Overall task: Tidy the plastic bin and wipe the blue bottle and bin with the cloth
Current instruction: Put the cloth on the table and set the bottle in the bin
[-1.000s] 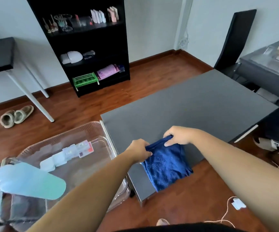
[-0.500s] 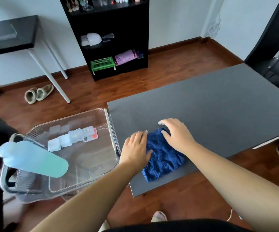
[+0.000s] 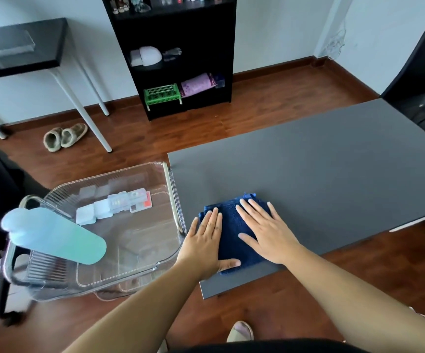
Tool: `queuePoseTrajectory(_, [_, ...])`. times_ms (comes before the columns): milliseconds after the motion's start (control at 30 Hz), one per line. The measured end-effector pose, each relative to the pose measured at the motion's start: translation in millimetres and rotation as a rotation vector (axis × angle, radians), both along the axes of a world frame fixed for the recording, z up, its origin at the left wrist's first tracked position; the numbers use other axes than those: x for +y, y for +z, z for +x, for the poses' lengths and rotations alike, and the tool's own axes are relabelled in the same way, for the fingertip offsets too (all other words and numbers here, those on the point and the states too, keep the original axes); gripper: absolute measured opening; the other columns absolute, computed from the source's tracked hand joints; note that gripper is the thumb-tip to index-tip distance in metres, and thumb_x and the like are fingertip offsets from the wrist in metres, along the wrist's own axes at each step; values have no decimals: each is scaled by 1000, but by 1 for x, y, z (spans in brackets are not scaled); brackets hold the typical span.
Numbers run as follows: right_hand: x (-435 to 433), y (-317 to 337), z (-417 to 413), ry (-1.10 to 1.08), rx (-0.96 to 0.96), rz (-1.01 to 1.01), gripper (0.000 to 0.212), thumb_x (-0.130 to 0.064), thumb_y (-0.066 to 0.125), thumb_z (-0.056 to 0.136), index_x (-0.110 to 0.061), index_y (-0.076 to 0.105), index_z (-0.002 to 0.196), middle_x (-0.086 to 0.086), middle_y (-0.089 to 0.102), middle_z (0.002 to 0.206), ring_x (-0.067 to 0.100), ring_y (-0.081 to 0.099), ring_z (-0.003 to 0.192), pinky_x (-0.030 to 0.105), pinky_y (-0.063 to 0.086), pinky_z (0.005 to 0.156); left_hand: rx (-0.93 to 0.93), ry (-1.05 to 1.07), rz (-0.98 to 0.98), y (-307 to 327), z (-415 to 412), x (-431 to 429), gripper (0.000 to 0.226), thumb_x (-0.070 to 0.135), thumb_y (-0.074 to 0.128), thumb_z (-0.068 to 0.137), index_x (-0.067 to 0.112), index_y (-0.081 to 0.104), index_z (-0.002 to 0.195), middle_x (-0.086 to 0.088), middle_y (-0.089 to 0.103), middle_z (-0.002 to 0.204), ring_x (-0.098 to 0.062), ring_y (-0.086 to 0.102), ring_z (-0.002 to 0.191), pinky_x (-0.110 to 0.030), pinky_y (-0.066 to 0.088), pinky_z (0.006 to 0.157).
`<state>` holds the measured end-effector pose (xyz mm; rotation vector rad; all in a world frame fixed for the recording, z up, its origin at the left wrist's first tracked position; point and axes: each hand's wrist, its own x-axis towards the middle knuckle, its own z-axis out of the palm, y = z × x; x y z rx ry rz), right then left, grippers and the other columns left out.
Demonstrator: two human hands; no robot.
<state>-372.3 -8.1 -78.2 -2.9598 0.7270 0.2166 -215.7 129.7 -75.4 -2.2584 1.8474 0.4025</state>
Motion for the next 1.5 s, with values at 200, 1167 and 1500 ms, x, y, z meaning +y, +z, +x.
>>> queuePoseTrajectory(200, [-6,20,13,-56,-64,137,62,-50,21,99,-23,6,152,-5,-3,162,12,-7,148,40,4,120,87,25,16,27,7,-3,105,79,27,82,9,-12,150,-4,-16,159,-17,-17,145,-38,-9,116])
queuePoseTrajectory(1167, [190,75,335,76,-138,699,86,-39,80,69,-44,31,139,-11,50,140,13,48,126,31,39,99,487,899,-646,80,249,230,77,29,84,66,21,42,130,4,52,126,-15,50,114,-32,45,95])
queuePoseTrajectory(1500, [190,70,343,-59,-224,867,74,-16,86,56,-43,48,114,-23,58,100,-2,59,94,14,49,72,592,749,-523,80,287,220,81,25,91,49,21,56,122,4,66,107,-17,62,96,-36,54,83])
